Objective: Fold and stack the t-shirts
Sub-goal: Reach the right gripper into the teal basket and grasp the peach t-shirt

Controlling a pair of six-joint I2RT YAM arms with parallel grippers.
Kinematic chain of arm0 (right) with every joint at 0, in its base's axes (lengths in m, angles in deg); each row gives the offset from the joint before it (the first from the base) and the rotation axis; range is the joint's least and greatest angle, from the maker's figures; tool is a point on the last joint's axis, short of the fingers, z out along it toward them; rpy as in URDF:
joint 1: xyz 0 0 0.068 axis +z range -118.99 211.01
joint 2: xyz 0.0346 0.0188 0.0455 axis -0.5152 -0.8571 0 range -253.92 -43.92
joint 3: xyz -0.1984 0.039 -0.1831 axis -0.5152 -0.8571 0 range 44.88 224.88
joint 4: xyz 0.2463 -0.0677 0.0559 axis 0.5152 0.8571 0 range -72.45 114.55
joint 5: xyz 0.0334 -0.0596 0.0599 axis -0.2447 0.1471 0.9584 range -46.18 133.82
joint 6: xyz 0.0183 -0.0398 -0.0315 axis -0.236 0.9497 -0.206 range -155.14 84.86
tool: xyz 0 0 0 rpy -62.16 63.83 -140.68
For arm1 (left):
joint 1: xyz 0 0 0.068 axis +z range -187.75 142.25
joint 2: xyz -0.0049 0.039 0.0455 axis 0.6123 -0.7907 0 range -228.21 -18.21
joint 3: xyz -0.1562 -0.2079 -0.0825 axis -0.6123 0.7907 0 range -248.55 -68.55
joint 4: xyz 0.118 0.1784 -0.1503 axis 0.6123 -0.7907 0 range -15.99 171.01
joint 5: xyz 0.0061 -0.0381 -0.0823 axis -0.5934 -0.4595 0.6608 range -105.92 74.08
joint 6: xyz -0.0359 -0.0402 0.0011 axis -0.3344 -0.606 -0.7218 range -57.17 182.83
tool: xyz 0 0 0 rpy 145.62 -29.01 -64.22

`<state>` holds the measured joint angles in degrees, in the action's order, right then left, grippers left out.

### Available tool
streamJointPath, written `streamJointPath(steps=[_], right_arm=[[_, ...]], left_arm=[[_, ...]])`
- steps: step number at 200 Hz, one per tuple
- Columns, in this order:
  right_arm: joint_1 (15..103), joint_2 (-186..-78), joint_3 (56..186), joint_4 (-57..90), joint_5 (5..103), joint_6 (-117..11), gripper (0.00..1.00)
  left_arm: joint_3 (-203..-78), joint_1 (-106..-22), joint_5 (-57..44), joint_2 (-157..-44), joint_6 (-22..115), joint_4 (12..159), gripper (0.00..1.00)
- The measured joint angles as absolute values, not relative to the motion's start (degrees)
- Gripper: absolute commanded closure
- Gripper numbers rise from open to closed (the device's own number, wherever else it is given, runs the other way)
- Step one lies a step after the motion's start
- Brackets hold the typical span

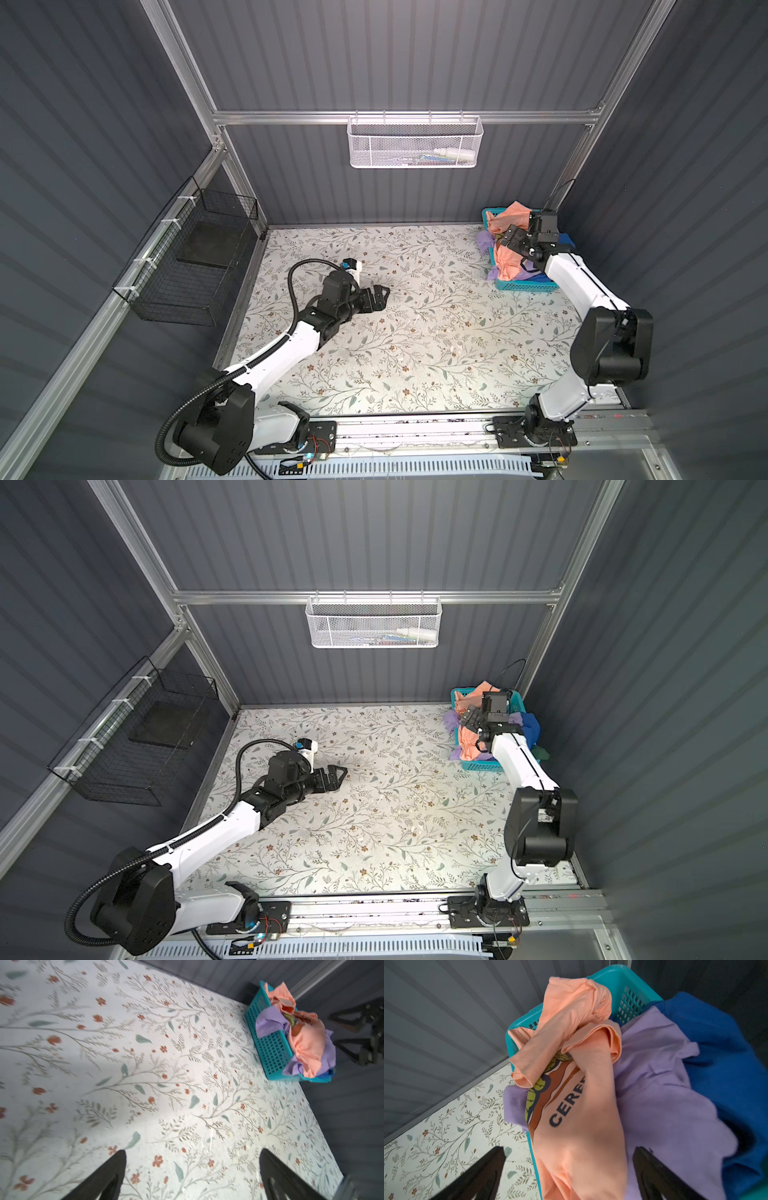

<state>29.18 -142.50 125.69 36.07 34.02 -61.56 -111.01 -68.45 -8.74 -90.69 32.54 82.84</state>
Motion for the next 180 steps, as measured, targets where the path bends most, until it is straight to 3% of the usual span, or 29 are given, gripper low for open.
streamJointPath(steps=[58, 90, 104, 114, 139, 166, 180], right_arm=[[28.94, -149.87, 131.29, 43.44, 30.41, -60.44, 0.35], [28.90, -150.31, 131.90, 44.09, 30.13, -58.63, 0.79], [28.94, -150.11, 132.29, 44.20, 30.13, -57.65, 0.91], [29.01, -149.63, 132.36, 44.35, 30.19, -57.97, 0.93], [29.38, -146.26, 132.18, 45.08, 30.48, -58.24, 0.82], [29.93, -140.12, 130.70, 44.22, 29.40, -58.43, 1.00], [30.04, -138.48, 130.48, 43.92, 28.90, -58.65, 1.00]], left_arm=[[-108.45, -71.86, -9.25, -88.66, 29.07, 81.42, 0.00], [-105.26, -71.86, -12.22, -87.57, 25.29, 84.04, 0.00], [-104.87, -71.84, -13.51, -87.24, 24.43, 84.09, 0.00], [-104.61, -71.84, -14.51, -86.63, 24.32, 83.69, 0.00], [-102.79, -71.86, -17.73, -82.67, 24.50, 81.48, 0.00], [-101.81, -71.86, -20.98, -79.46, 25.11, 77.92, 0.00], [-101.81, -71.86, -22.01, -78.85, 25.33, 77.20, 0.00]])
